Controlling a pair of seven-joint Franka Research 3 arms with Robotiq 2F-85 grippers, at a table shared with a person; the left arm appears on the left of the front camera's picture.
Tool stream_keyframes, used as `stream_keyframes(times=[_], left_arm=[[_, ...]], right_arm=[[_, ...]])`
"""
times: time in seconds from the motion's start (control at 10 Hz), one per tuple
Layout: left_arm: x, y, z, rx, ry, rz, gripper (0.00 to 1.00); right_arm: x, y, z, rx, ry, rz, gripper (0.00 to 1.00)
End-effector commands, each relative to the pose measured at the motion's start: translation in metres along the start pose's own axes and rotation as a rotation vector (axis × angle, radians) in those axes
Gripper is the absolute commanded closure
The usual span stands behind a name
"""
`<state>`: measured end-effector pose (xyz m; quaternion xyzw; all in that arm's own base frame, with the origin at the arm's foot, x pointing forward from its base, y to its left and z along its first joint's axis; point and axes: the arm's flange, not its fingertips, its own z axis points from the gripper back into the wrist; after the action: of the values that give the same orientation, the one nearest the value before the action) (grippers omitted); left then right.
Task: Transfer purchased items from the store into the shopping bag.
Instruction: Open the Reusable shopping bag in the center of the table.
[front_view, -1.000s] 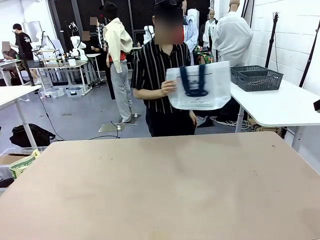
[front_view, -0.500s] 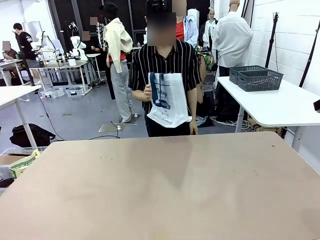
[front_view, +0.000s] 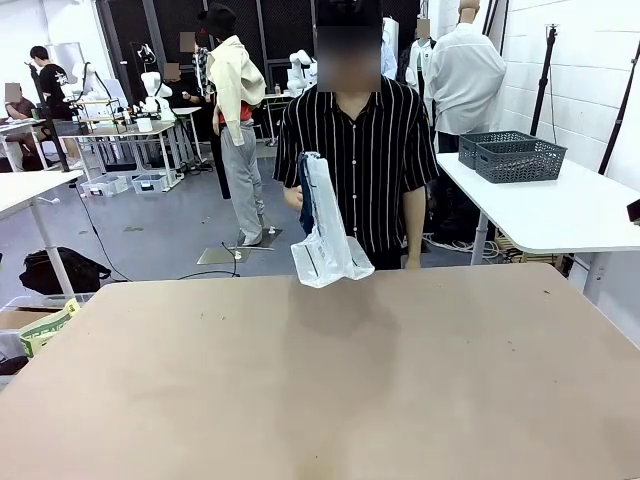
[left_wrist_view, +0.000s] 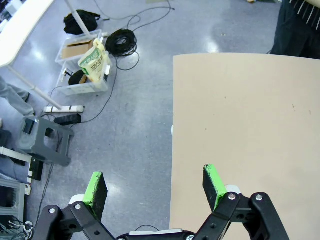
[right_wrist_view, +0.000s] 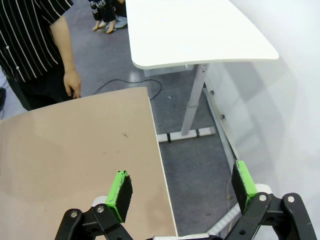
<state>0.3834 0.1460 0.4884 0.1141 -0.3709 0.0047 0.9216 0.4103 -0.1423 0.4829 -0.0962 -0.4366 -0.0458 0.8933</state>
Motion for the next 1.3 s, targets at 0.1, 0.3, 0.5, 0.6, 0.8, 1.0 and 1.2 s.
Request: stream_keyframes(times=[0.1, 0.3, 0.5, 0.6, 0.8, 1.0, 1.2], left_arm=[[0.0001, -0.0007, 0.0001, 0.003, -0.003, -0.011, 0.00], [0.0001, -0.0007, 0.0001, 0.003, -0.003, -0.011, 0.00], [0.0001, -0.0007, 0.0001, 0.003, -0.003, -0.011, 0.00], [0.0001, -0.0007, 0.0001, 0.003, -0.003, -0.011, 0.00], [0.0001, -0.0007, 0.0001, 0.003, -0.003, -0.011, 0.00], [0.0001, -0.0007, 0.0001, 0.003, -0.003, -0.011, 0.00], [0.0001, -0.0007, 0.0001, 0.003, -0.003, -0.011, 0.00]], right_arm=[[-0.0013, -0.0012, -0.0024, 0.010, 0.007, -0.002, 0.00], [-0.0013, -0.0012, -0.0024, 0.010, 0.007, -0.002, 0.00], [-0.0013, -0.0012, -0.0024, 0.010, 0.007, -0.002, 0.00], [-0.0013, -0.0012, -0.0024, 0.010, 0.007, -0.002, 0.00], [-0.0013, -0.0012, -0.0024, 0.010, 0.007, -0.002, 0.00], [-0.0013, -0.0012, -0.0024, 0.010, 0.007, -0.002, 0.00], [-0.0013, -0.0012, -0.0024, 0.010, 0.007, -0.002, 0.00]])
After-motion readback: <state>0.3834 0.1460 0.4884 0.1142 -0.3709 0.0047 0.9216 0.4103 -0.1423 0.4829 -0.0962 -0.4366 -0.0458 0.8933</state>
